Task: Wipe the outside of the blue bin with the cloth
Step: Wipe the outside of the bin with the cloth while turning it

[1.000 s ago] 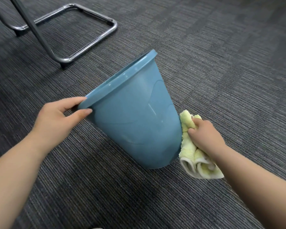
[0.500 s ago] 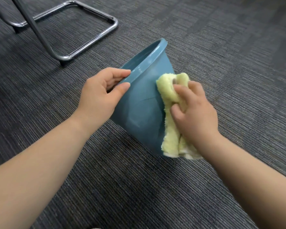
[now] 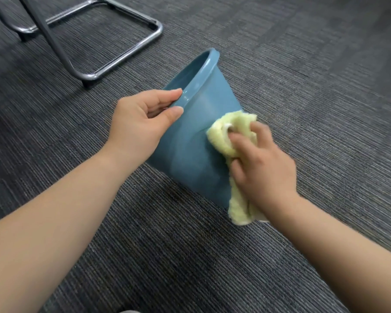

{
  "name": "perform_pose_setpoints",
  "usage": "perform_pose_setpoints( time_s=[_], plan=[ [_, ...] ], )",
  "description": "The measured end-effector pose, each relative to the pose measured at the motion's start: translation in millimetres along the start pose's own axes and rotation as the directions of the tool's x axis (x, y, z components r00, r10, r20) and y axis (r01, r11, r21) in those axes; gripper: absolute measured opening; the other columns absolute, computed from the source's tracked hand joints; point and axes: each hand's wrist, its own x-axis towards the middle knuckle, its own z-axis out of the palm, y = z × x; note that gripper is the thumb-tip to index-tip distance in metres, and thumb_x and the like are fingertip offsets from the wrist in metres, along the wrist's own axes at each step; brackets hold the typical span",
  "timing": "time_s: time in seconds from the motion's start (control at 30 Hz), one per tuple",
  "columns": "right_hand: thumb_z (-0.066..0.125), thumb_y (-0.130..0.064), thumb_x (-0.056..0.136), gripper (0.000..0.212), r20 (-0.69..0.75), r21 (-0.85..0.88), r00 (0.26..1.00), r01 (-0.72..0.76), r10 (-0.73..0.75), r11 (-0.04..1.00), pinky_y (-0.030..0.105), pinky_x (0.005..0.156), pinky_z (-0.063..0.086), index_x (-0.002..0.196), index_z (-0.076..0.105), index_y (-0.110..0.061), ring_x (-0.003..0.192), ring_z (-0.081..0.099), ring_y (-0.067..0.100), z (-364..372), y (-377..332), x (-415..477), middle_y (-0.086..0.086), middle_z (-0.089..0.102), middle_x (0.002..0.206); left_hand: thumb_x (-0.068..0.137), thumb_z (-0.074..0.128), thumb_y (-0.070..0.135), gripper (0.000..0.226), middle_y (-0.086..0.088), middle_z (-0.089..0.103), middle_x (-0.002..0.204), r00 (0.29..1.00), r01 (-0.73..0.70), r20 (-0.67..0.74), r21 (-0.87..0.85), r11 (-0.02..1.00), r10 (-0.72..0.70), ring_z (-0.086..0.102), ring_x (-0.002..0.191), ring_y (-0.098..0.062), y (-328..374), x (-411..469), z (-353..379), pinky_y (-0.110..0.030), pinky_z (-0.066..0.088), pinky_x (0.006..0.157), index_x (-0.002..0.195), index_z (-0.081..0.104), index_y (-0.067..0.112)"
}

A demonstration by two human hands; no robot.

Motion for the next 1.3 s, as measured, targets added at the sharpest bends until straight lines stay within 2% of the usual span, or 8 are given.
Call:
perform_pose_setpoints(
  time_s=[0.17,0.27,0.33,0.4,0.67,0.87,1.17,1.3],
  plan=[
    [0.042,-0.022,0.065,0.04,0.025,-0.048,0.963,0.268,-0.267,0.962,0.018,0.04,0.035,0.095,0.068,-0.024,0.052,0.061,0.024,3,-4,-9,0.015,0.067,0.102,0.077,0.062,0.003,0.037,0.016,0.057,0.097,1.0,0.003,-0.026,0.019,1.0,-0.002,0.059,0.075,0.016,-2,2,-1,-0.006,0.045,0.075,0.104,0.053,0.028],
    [0.055,-0.017,0.072,0.037,0.054,-0.025,0.997,0.055,-0.054,0.998,0.026,0.048,0.039,0.108,0.063,-0.024,0.069,0.064,0.031,2,18,0,0.016,0.057,0.121,0.078,0.061,0.002,0.037,0.016,0.057,0.098,0.999,0.013,-0.044,0.012,1.0,-0.012,0.059,0.075,0.016,-5,3,-5,-0.006,0.045,0.075,0.103,0.054,0.028],
    [0.053,-0.02,0.078,0.041,0.066,-0.044,0.985,-0.159,0.162,0.986,0.024,0.052,0.029,0.119,0.052,-0.027,0.081,0.06,0.033,9,40,4,0.012,0.043,0.132,0.078,0.061,0.002,0.036,0.016,0.057,0.099,0.998,0.02,-0.054,0.001,1.0,-0.02,0.059,0.076,0.016,-6,2,-6,-0.006,0.046,0.075,0.1,0.055,0.029],
    [0.05,-0.021,0.081,0.041,0.075,-0.06,0.968,-0.237,0.241,0.97,0.025,0.05,0.024,0.121,0.049,-0.027,0.081,0.058,0.033,12,50,4,0.01,0.039,0.133,0.077,0.061,0.002,0.035,0.016,0.057,0.098,0.999,0.018,-0.049,-0.003,1.0,-0.018,0.059,0.075,0.016,-6,-1,-5,-0.005,0.045,0.074,0.098,0.056,0.03],
    [0.061,-0.017,0.06,0.039,0.082,0.046,0.992,0.091,-0.094,0.995,0.025,0.041,0.038,0.098,0.067,-0.02,0.054,0.063,0.028,6,26,-18,0.017,0.063,0.109,0.078,0.061,0.003,0.038,0.017,0.056,0.099,0.998,-0.004,-0.06,0.032,0.999,0.006,0.058,0.073,0.018,-5,-2,0,-0.004,0.044,0.073,0.108,0.051,0.024],
    [0.052,-0.02,0.081,0.041,0.167,0.015,0.944,-0.292,0.286,0.956,0.028,0.054,0.033,0.122,0.049,-0.025,0.079,0.056,0.03,23,71,-18,0.007,0.041,0.13,0.081,0.057,0.006,0.04,0.021,0.051,0.106,0.998,-0.027,-0.061,0.075,0.997,0.032,0.054,0.08,0.022,-13,-2,-4,-0.002,0.041,0.078,0.113,0.045,0.027],
    [0.044,-0.022,0.084,0.045,0.235,-0.033,0.889,-0.397,0.393,0.917,0.028,0.052,0.029,0.129,0.039,-0.022,0.071,0.043,0.022,31,84,-11,0.008,0.04,0.122,0.076,0.054,0.025,0.042,0.023,0.051,0.105,0.997,-0.075,0.012,0.197,0.978,0.074,0.049,0.092,0.021,-32,-13,-19,-0.002,0.036,0.085,0.107,0.04,0.05],
    [0.042,-0.022,0.085,0.047,0.262,-0.026,0.845,-0.477,0.466,0.879,0.028,0.052,0.027,0.132,0.035,-0.021,0.072,0.042,0.022,30,94,-10,0.009,0.04,0.123,0.072,0.059,0.025,0.041,0.022,0.054,0.106,1.0,0.01,0.007,0.273,0.962,-0.012,0.051,0.095,0.012,-53,-41,-36,-0.01,0.037,0.093,0.102,0.046,0.049]
  ],
)
